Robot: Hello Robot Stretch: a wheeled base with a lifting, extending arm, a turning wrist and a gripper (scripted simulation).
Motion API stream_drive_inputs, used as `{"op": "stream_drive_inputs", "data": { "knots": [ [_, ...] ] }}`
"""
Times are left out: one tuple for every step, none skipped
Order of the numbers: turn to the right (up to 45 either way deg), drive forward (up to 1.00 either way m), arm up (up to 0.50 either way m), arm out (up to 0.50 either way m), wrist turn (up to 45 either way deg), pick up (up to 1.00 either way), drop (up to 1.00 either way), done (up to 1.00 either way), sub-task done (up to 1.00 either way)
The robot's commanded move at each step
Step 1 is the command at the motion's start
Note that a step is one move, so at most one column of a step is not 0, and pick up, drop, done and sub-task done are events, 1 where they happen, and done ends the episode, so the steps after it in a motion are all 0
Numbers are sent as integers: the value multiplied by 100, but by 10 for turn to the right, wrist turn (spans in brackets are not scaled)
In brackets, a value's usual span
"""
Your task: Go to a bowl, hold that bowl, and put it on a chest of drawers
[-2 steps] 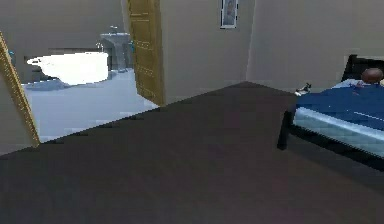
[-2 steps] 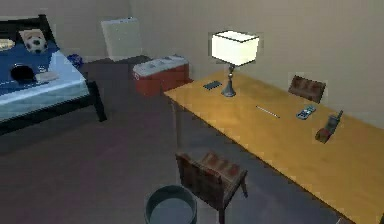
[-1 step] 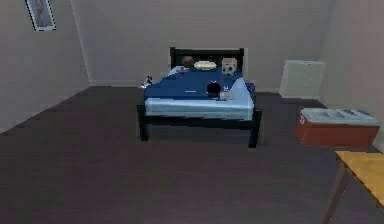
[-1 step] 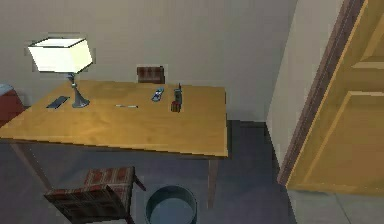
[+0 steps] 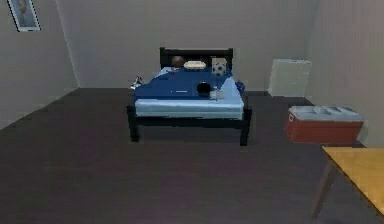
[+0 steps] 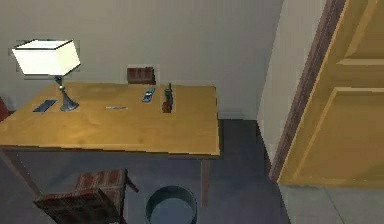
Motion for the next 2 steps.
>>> {"op": "stream_drive_inputs", "data": {
  "knots": [
    [0,50,0,0,0,0,0,0,0],
    [270,0,0,0,0,0,0,0,0]
  ]
}}
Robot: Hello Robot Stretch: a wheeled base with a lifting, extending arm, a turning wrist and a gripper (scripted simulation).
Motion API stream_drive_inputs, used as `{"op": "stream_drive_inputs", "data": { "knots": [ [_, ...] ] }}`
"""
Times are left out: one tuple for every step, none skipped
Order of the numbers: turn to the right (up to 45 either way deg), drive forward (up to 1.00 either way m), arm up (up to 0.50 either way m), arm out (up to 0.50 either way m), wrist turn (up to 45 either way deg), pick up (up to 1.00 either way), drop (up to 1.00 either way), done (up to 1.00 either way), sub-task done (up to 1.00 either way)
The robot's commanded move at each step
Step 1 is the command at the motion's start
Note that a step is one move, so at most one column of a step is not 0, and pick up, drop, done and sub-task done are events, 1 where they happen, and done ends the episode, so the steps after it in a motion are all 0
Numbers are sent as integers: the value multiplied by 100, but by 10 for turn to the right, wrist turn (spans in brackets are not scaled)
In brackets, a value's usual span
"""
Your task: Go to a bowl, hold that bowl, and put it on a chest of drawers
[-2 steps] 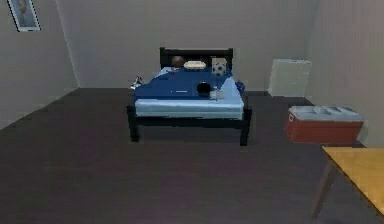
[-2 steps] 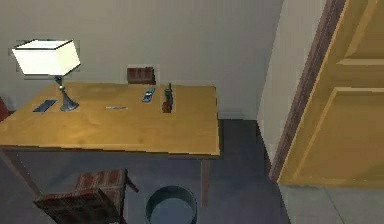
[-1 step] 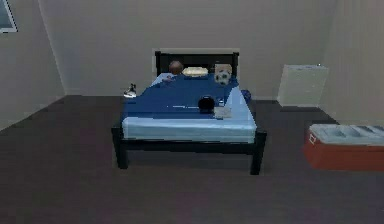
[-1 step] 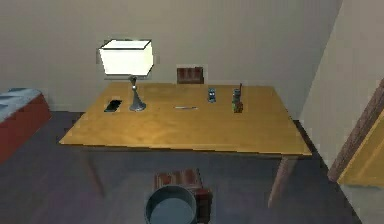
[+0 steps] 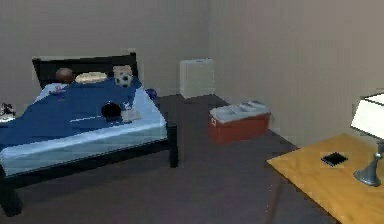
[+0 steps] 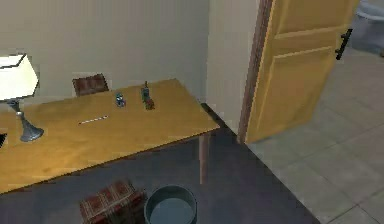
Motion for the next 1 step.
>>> {"op": "stream_drive_inputs", "data": {
  "knots": [
    [0,100,0,0,0,0,0,0,0]
  ]
}}
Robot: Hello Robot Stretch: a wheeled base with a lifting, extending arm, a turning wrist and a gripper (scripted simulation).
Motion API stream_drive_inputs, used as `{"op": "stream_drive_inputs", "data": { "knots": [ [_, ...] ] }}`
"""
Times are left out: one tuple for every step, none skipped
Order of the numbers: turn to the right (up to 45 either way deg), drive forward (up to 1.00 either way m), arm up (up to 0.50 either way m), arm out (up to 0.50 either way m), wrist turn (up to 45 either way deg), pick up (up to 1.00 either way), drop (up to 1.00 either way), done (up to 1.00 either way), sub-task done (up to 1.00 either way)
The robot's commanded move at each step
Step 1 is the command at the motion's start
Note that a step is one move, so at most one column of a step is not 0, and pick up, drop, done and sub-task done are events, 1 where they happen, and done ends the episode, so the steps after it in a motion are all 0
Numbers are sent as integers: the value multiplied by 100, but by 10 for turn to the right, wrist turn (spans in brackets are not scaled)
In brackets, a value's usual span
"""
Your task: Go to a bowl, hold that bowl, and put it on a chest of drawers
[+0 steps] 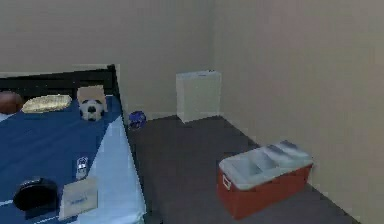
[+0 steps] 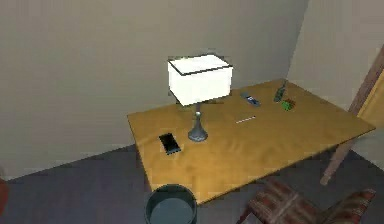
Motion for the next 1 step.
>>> {"op": "stream_drive_inputs", "data": {
  "knots": [
    [0,45,0,0,0,0,0,0,0]
  ]
}}
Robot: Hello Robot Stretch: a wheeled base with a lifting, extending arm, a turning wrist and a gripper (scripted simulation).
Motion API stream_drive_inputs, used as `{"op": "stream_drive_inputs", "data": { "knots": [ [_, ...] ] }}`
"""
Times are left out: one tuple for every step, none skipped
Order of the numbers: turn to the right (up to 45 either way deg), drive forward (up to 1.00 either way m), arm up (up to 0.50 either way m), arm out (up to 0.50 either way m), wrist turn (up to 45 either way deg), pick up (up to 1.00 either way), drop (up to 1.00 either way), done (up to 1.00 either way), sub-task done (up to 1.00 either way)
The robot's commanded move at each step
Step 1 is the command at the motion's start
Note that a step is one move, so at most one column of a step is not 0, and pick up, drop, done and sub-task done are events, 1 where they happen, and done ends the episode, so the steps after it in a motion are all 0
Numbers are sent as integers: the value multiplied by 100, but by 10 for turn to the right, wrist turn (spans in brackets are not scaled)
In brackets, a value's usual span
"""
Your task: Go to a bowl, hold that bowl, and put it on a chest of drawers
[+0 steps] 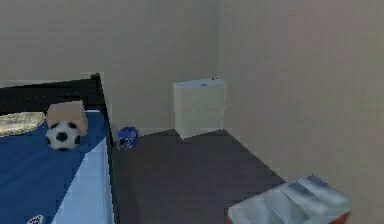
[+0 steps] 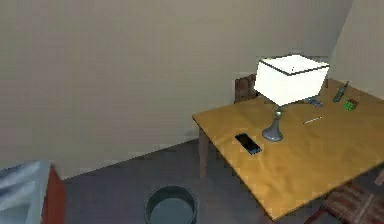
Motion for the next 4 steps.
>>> {"op": "stream_drive_inputs", "data": {
  "knots": [
    [180,0,0,0,0,0,0,0,0],
    [0,40,0,0,0,0,0,0,0],
    [-450,0,0,0,0,0,0,0,0],
    [-90,0,0,0,0,0,0,0,0]
  ]
}}
